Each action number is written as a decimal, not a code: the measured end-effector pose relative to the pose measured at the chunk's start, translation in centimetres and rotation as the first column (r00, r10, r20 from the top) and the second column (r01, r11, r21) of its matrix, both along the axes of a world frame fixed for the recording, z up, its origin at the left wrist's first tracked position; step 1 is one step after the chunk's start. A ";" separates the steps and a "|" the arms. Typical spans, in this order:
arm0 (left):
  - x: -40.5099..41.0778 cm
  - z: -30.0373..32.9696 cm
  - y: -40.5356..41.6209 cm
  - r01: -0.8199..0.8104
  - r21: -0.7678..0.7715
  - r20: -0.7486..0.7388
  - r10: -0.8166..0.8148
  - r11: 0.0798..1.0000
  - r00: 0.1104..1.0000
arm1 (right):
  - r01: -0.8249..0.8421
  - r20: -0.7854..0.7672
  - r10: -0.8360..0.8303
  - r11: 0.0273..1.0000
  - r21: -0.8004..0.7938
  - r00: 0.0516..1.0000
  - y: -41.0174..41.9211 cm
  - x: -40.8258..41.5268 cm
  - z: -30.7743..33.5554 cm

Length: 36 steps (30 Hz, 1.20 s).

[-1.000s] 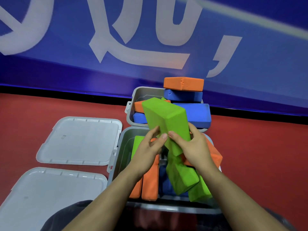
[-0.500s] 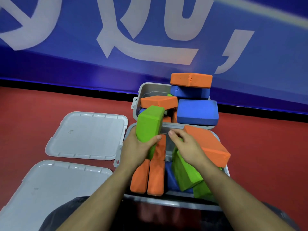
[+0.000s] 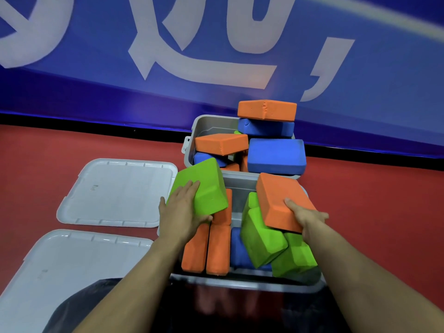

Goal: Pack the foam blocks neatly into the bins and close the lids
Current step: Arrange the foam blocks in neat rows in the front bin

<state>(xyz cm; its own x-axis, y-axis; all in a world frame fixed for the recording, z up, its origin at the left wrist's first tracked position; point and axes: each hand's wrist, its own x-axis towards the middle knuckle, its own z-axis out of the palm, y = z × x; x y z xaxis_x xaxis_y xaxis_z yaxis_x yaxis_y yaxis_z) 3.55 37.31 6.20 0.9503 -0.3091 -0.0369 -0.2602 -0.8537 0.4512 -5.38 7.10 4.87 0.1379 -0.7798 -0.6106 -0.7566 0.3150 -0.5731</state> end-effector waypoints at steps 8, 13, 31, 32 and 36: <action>-1.3 -2.5 1.6 0.218 0.276 -0.097 -0.198 0.936 0.975 | -0.113 0.147 0.139 0.979 -0.171 0.979 1.4 0.4 1.5; -2.1 -4.3 2.0 0.250 0.400 -0.077 -0.240 0.882 0.968 | -0.223 0.168 0.272 0.939 -0.262 0.948 2.4 0.6 2.3; -1.2 -3.1 -0.6 -0.293 -0.246 -0.569 0.107 0.924 0.816 | -0.372 0.527 0.243 0.915 0.154 0.815 6.0 0.9 2.8; -1.0 -2.1 -1.0 -0.463 -0.365 -0.690 0.099 0.807 0.717 | -0.395 0.541 0.232 0.896 0.204 0.808 6.5 1.1 2.7; -0.8 -1.1 -1.1 -0.623 -0.451 -0.826 -0.036 0.639 0.562 | -0.576 0.521 0.374 0.760 0.302 0.767 8.3 1.4 2.2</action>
<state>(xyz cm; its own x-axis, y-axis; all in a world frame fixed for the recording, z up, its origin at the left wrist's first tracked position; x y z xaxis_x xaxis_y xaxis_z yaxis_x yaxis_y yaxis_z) 2.72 36.17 5.11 0.7066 -0.2597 -0.6583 0.6310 -0.1900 0.7522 -3.94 15.41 7.08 0.7275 -0.2163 -0.6511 -0.5996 0.2607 -0.7566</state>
